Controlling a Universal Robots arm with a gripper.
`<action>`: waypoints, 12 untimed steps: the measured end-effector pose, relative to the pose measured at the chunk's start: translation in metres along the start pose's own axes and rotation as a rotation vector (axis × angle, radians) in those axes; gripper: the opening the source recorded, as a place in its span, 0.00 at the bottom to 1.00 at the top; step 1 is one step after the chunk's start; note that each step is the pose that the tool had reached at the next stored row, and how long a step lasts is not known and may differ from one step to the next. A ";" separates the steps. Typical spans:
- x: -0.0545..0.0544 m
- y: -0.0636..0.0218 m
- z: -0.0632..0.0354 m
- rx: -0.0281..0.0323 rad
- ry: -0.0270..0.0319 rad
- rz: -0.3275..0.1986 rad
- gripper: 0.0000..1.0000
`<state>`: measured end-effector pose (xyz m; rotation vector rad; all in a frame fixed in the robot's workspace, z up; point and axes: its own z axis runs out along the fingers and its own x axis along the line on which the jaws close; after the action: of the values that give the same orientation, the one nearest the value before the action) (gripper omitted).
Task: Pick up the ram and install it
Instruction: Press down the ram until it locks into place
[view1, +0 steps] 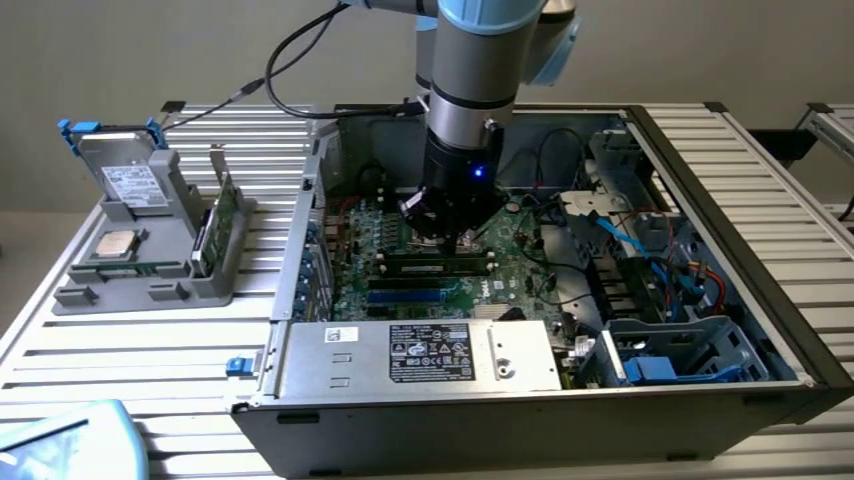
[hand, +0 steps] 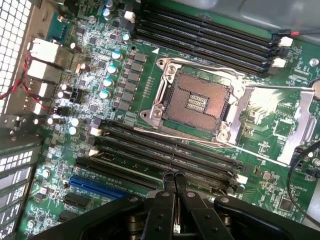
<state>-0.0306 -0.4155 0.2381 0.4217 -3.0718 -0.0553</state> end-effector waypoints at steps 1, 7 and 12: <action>0.000 0.0000 0.0000 -0.0006 -0.0006 0.017 0.10; 0.000 0.0000 0.0000 -0.0034 -0.0036 0.095 0.10; 0.000 0.0000 0.0000 -0.0058 -0.0062 0.160 0.10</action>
<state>-0.0306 -0.4155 0.2381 0.1740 -3.0983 -0.0604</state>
